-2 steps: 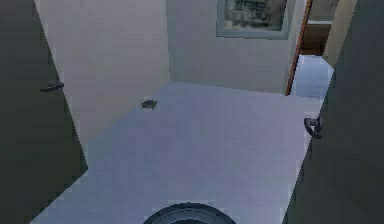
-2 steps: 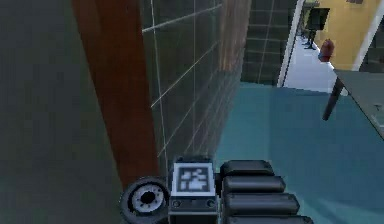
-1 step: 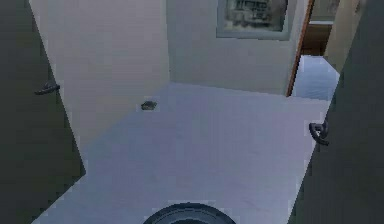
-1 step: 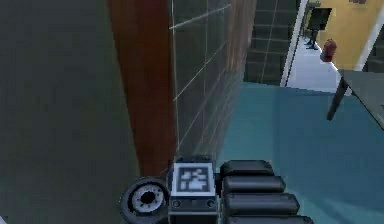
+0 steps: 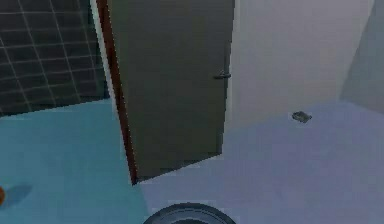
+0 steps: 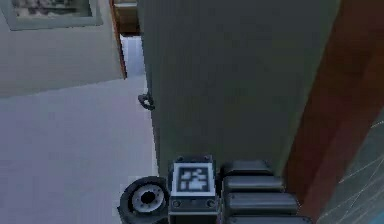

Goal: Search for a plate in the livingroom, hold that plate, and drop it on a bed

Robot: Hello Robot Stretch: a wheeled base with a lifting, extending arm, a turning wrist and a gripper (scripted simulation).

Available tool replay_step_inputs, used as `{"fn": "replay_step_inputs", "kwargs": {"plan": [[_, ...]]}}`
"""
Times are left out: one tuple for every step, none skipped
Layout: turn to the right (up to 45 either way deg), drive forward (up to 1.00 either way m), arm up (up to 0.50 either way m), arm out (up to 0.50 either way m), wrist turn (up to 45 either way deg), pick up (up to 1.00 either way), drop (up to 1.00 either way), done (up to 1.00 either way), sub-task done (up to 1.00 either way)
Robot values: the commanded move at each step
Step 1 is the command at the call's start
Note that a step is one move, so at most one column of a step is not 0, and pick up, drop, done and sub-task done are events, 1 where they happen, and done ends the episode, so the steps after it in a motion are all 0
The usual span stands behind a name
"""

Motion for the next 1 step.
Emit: {"fn": "replay_step_inputs", "kwargs": {"plan": [[-36.0, 0.0, 0.0, 0.0, 0.0, 0.0, 0.0, 0.0, 0.0]]}}
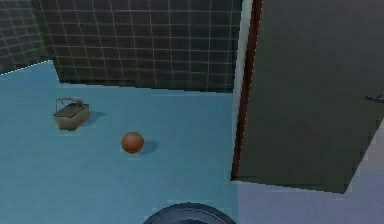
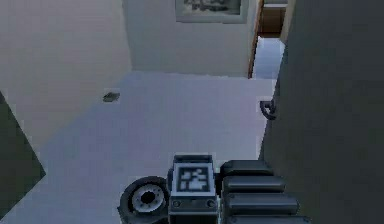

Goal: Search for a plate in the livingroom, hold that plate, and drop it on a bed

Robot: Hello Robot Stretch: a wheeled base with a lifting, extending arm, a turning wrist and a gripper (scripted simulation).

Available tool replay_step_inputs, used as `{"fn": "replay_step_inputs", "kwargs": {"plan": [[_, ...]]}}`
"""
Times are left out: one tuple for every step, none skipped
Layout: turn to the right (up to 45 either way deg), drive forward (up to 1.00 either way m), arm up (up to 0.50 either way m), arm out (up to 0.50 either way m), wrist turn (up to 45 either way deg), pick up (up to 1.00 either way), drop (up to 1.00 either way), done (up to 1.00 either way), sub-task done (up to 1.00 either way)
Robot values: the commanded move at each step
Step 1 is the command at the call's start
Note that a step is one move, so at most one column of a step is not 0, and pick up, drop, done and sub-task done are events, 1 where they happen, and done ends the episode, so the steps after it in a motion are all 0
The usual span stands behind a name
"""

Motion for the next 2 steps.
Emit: {"fn": "replay_step_inputs", "kwargs": {"plan": [[0.0, 0.2, 0.0, 0.0, 0.0, 0.0, 0.0, 0.0, 0.0], [45.0, 0.0, 0.0, 0.0, 0.0, 0.0, 0.0, 0.0, 0.0]]}}
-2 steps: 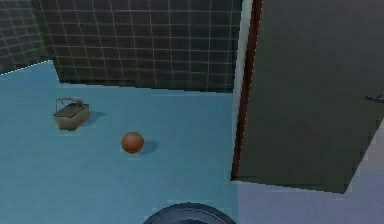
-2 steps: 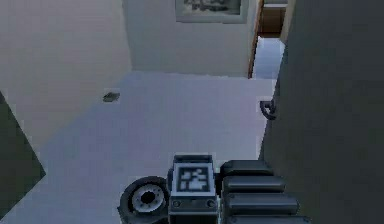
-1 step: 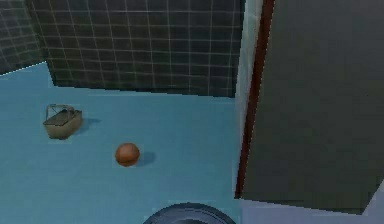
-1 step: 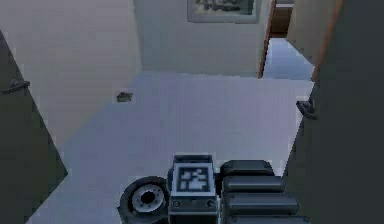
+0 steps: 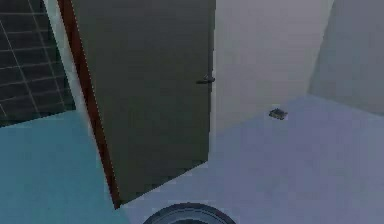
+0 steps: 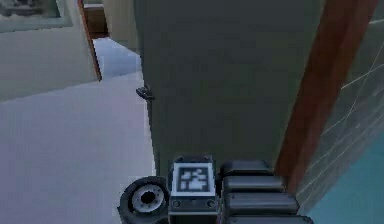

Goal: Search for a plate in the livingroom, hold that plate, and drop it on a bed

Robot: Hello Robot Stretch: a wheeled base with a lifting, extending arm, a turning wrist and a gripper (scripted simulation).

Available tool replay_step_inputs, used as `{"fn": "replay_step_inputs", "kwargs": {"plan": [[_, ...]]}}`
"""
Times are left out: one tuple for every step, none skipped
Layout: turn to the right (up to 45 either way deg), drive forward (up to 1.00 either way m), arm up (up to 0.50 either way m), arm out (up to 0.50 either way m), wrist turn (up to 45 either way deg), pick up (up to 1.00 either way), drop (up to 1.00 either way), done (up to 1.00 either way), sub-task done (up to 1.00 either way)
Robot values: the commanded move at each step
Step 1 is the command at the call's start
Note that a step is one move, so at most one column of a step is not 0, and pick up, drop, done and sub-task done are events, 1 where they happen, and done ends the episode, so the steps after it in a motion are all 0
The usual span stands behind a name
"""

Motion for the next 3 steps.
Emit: {"fn": "replay_step_inputs", "kwargs": {"plan": [[42.0, 0.0, 0.0, 0.0, 0.0, 0.0, 0.0, 0.0, 0.0], [0.0, 0.9, 0.0, 0.0, 0.0, 0.0, 0.0, 0.0, 0.0], [45.0, 0.0, 0.0, 0.0, 0.0, 0.0, 0.0, 0.0, 0.0]]}}
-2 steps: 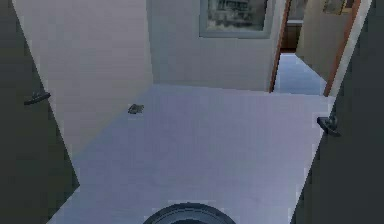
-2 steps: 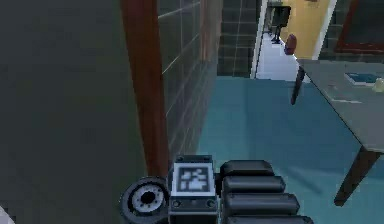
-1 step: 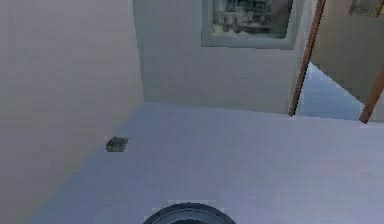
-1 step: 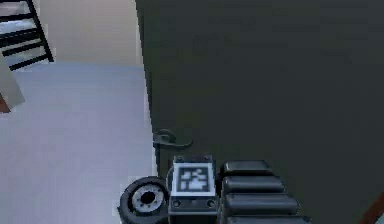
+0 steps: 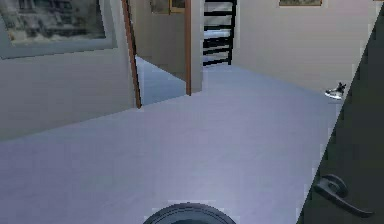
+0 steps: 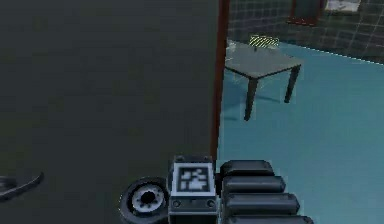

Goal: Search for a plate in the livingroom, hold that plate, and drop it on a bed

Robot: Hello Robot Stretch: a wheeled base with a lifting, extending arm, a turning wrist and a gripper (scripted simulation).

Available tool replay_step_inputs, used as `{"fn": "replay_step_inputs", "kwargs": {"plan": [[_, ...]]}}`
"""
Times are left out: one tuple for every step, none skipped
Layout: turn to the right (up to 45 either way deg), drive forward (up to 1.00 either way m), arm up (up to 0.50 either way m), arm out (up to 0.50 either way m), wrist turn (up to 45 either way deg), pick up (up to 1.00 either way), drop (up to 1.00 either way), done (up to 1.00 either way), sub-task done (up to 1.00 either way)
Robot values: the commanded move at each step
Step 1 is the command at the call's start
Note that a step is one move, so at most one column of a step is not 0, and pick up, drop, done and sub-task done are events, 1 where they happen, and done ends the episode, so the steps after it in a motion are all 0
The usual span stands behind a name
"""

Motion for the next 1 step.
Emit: {"fn": "replay_step_inputs", "kwargs": {"plan": [[6.0, 0.0, 0.0, 0.0, 0.0, 0.0, 0.0, 0.0, 0.0]]}}
